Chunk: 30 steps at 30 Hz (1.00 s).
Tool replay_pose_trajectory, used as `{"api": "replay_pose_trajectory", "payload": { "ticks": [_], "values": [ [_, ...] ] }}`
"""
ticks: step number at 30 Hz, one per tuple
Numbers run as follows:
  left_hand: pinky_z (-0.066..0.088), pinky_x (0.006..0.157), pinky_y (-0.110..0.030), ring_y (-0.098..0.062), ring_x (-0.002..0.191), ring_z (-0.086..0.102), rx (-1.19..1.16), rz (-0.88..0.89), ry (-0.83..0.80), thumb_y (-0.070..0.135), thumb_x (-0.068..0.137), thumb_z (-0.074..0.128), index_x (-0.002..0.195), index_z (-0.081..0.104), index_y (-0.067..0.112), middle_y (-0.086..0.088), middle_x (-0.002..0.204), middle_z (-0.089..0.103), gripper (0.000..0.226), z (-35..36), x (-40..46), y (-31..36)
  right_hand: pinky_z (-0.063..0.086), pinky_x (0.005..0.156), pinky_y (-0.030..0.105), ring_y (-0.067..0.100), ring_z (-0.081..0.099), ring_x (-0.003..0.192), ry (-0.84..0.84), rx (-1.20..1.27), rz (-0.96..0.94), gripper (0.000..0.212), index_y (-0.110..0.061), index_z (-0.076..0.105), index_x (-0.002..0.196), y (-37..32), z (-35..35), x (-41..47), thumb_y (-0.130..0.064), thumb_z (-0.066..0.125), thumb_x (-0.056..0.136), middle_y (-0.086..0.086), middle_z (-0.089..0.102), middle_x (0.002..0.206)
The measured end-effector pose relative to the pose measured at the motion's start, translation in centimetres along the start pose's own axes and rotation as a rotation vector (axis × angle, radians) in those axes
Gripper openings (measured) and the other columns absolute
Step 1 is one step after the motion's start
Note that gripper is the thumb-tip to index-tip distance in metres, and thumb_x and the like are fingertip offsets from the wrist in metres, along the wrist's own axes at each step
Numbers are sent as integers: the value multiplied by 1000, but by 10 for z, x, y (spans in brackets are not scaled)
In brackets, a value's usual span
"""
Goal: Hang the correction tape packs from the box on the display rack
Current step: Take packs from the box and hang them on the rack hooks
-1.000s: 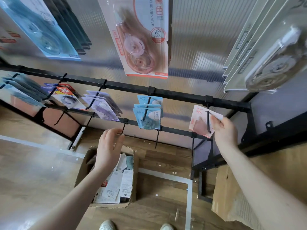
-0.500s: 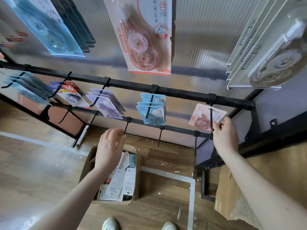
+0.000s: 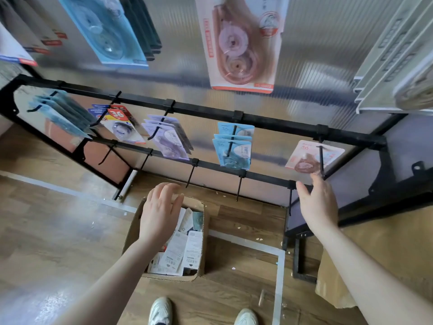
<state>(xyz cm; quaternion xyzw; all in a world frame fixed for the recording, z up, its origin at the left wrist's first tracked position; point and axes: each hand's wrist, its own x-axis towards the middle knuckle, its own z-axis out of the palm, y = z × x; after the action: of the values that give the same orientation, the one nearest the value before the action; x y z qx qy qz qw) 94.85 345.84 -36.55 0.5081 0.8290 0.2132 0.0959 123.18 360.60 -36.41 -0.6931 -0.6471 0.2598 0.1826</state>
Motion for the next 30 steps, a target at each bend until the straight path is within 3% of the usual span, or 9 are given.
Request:
{"api": "replay_pose_trajectory", "payload": {
  "ticks": [7,17,25,30],
  "values": [
    [41,92,-40,-31,109,53,8,-38,-20,20,94,56,112,61,6,-10,115,60,24,-2,-6,-60,42,97,38,29,48,122,-45,-134,-105,46,-11,46,136,-43,46,-34,-33,50,96,13,50,135],
    [44,90,-39,-28,107,55,-24,-61,-46,45,88,33,111,62,11,-6,113,61,51,-55,0,-180,46,93,39,27,52,116,-94,-249,-216,45,-13,46,135,-142,138,-92,-34,49,96,10,54,130],
    [50,84,-40,-30,103,60,52,-26,-54,44,88,35,109,64,10,-7,112,63,49,-107,13,-245,39,98,34,25,48,120,-151,-265,-218,47,-14,43,138,-210,187,-127,-35,47,96,9,51,133],
    [53,77,-37,-28,98,63,92,11,-30,38,87,40,105,64,11,-5,108,65,40,-97,13,-259,38,98,32,23,48,121,-201,-310,-281,46,-13,44,137,-213,212,-126,-35,47,96,8,50,134]
  ]
}}
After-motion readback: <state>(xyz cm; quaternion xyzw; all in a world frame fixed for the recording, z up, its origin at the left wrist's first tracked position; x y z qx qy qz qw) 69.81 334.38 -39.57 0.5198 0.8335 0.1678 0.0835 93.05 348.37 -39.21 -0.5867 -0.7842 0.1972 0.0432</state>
